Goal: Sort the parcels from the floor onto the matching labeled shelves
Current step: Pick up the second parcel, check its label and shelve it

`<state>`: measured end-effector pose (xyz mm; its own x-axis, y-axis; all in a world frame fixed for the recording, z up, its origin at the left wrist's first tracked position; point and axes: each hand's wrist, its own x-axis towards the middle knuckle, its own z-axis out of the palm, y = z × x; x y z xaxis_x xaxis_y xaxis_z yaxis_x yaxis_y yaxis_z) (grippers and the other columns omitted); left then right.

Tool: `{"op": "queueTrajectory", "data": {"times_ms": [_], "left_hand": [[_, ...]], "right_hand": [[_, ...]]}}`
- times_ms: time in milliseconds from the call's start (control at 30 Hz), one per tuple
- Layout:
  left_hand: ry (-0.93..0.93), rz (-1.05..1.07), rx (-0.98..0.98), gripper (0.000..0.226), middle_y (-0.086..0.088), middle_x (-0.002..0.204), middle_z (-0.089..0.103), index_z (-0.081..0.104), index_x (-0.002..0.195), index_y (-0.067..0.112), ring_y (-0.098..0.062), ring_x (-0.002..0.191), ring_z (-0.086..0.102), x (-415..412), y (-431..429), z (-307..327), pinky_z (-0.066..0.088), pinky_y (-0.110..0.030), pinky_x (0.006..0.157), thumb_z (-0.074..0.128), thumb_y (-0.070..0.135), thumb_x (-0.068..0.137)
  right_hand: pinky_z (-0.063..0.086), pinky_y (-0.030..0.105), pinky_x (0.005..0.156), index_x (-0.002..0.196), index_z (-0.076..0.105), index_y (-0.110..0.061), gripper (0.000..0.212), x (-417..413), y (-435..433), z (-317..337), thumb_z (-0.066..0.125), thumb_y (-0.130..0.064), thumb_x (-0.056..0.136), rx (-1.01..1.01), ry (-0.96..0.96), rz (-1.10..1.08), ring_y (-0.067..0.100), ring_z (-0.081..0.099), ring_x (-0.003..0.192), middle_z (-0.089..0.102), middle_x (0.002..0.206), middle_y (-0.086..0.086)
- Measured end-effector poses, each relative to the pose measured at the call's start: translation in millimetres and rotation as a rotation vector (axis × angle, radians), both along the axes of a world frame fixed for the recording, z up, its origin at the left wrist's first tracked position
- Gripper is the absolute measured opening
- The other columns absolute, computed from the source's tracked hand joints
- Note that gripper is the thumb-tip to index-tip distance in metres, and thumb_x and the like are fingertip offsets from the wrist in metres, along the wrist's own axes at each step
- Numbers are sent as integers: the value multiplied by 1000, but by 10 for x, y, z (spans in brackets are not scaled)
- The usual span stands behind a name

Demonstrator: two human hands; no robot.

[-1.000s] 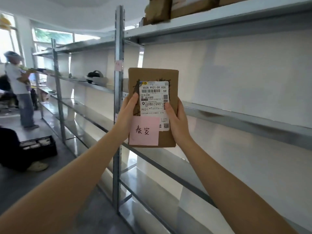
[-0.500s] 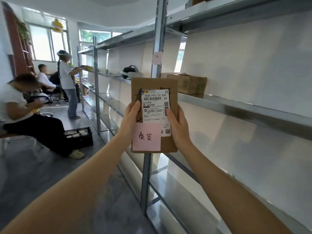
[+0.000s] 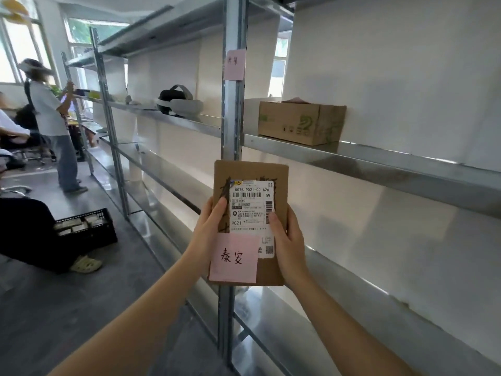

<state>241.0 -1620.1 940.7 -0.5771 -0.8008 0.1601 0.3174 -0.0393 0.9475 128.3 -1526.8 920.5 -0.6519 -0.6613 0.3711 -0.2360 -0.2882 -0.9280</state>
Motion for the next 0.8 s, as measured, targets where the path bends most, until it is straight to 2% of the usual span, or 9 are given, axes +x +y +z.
{"op": "queueTrajectory", "data": {"times_ms": [67, 133, 233, 300, 433, 567, 633, 700, 800], "left_hand": [[-15, -40, 30, 42, -7, 101, 73, 44, 130, 22, -28, 87, 70, -135, -166, -123, 54, -50, 86, 47, 40, 92], [-53, -71, 50, 44, -7, 101, 73, 44, 130, 23, -28, 86, 71, -272, -360, -235, 55, -47, 83, 46, 43, 91], [-99, -139, 58, 41, -5, 96, 74, 44, 126, 22, -22, 76, 71, -468, -660, -357, 58, -38, 71, 45, 44, 92], [-127, -184, 67, 41, -5, 100, 72, 44, 126, 23, -23, 79, 71, -624, -894, -416, 58, -38, 73, 44, 45, 92], [-208, -327, 73, 50, -10, 111, 69, 41, 131, 21, -33, 95, 68, -982, -1309, -514, 54, -50, 86, 44, 50, 90], [-284, -420, 104, 49, -10, 108, 70, 47, 123, 22, -29, 91, 68, -1354, -1530, -641, 54, -49, 85, 47, 55, 87], [-332, -451, 133, 50, -9, 107, 71, 52, 121, 22, -28, 90, 69, -1538, -1574, -726, 57, -45, 80, 49, 57, 85], [-376, -498, 183, 49, -9, 104, 71, 52, 121, 17, -26, 86, 69, -1715, -1592, -821, 57, -36, 67, 46, 53, 88], [-442, -541, 249, 33, -6, 88, 70, 62, 95, 18, -22, 72, 67, -1947, -1625, -946, 53, -31, 60, 42, 45, 93]], "right_hand": [[56, 37, 85, 131, 46, -30, 52, -116, -127, -100, 52, -50, 84, 33, -17, -35, 11, 67, 99, 65, 119, -4], [56, 38, 87, 130, 47, -31, 53, -219, -270, -181, 52, -51, 82, 67, -25, -80, 11, 66, 100, 66, 118, -6], [56, 27, 82, 130, 49, -27, 43, -346, -495, -264, 53, -41, 90, 91, -37, -158, 8, 66, 98, 66, 118, -5], [55, 21, 77, 129, 50, -25, 38, -436, -673, -298, 52, -35, 92, 101, -37, -213, 6, 66, 95, 66, 116, -6], [56, 33, 83, 127, 52, -24, 38, -623, -967, -433, 54, -36, 91, 125, -132, -336, 11, 68, 95, 68, 115, -3], [56, 34, 83, 123, 55, -23, 35, -817, -1095, -579, 56, -34, 90, 129, -222, -470, 14, 68, 96, 69, 112, -3], [56, 31, 80, 122, 56, -24, 33, -918, -1103, -656, 56, -35, 90, 164, -253, -528, 11, 69, 92, 70, 108, -4], [56, 31, 78, 120, 56, -25, 33, -1043, -1097, -748, 55, -38, 90, 234, -281, -547, 10, 70, 88, 71, 103, -6], [55, 27, 73, 117, 57, -24, 32, -1278, -1123, -848, 54, -40, 90, 332, -317, -548, 10, 69, 83, 71, 95, -8]]}}
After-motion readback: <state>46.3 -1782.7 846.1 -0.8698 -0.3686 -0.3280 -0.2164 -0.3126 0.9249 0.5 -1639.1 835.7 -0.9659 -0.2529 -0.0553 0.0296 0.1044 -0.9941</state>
